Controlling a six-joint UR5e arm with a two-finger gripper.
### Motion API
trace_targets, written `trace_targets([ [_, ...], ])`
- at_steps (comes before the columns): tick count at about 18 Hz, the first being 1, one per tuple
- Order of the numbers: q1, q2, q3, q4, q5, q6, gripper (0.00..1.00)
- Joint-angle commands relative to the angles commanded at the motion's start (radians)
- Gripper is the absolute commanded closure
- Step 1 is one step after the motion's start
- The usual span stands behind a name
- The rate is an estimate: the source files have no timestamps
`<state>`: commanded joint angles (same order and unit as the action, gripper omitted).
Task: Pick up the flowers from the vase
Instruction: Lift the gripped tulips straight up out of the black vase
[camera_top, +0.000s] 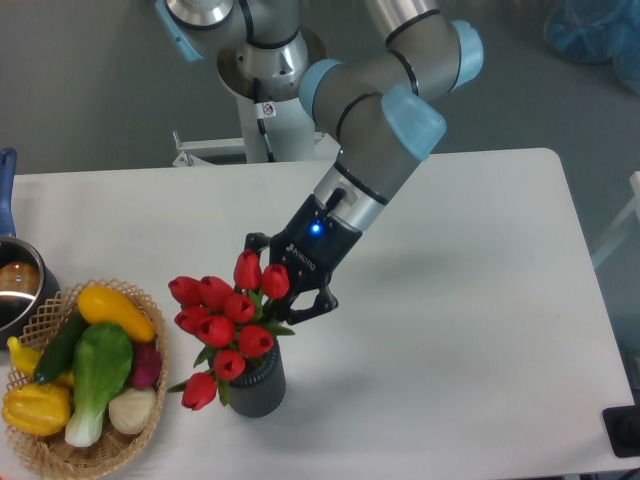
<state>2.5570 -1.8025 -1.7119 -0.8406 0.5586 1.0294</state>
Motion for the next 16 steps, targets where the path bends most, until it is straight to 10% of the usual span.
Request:
trace_targets([
  [16, 0.009, 0.055, 0.002, 0.000, -0.104, -0.089, 0.67],
])
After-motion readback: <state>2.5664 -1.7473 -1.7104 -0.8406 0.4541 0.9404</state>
